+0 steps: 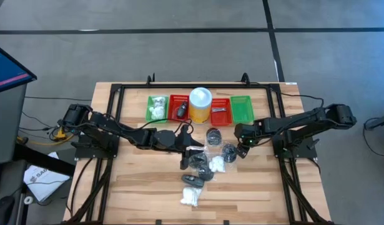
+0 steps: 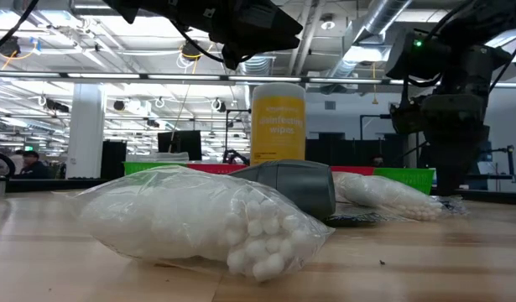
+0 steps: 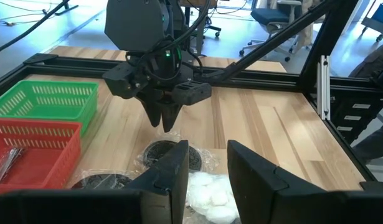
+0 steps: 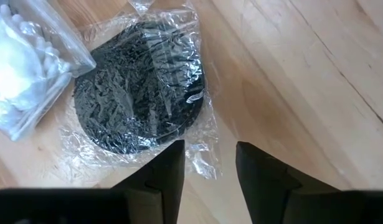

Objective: Pick & Place Travel size toiletries
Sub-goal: Put the black hairbrush into the right green bin

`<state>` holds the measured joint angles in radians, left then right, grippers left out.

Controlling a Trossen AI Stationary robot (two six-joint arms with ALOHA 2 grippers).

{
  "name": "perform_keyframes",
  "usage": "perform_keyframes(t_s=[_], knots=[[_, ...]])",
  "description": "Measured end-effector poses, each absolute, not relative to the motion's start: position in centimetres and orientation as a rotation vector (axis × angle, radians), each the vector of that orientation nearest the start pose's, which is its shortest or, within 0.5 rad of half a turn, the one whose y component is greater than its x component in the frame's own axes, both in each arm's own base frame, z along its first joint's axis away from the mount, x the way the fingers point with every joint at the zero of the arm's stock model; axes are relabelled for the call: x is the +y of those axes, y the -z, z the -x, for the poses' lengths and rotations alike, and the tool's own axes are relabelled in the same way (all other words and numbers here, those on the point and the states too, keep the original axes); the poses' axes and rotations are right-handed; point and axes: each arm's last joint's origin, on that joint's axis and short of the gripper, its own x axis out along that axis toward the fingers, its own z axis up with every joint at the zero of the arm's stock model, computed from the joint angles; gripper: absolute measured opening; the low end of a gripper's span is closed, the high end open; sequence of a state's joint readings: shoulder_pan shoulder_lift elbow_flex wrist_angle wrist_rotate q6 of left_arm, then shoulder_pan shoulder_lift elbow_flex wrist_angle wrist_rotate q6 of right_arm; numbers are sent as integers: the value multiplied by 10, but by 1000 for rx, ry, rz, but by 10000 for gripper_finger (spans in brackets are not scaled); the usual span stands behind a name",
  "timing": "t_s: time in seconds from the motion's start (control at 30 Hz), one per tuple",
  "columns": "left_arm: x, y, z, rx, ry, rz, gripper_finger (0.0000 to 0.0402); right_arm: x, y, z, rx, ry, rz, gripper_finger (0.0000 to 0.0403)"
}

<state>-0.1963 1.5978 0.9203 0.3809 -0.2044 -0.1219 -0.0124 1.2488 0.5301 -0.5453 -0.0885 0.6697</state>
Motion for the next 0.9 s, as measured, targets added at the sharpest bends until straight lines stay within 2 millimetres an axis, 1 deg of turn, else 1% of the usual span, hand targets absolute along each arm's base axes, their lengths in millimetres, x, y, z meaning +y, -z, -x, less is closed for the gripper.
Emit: perform_keyframes(t_s=[0.2, 0.33, 0.5, 0.57, 0.67, 0.8, 0.83, 0.9], knots=[[-62, -232, -342, 290, -26, 62, 103, 5, -142, -192, 1249, 365, -655, 132], [-62, -232, -342, 290, -26, 62, 103, 9, -135, -196, 1276, 355, -636, 132], [-62, -229, -341, 299, -27, 60, 103, 9, -127, -202, 1288, 357, -633, 133], [-62, -229, -341, 300, -27, 59, 103, 9, -126, -204, 1281, 354, -632, 128], [-62, -229, -341, 300, -27, 59, 103, 9, -125, -205, 1269, 352, -630, 100], [-62, -229, -340, 300, -27, 59, 103, 9, -128, -204, 1258, 341, -625, 25], [-62, -229, -340, 300, -27, 59, 103, 9, -128, -203, 1260, 333, -619, 13], [-62, -229, -340, 300, -27, 59, 103, 9, -130, -202, 1252, 328, -619, 11]])
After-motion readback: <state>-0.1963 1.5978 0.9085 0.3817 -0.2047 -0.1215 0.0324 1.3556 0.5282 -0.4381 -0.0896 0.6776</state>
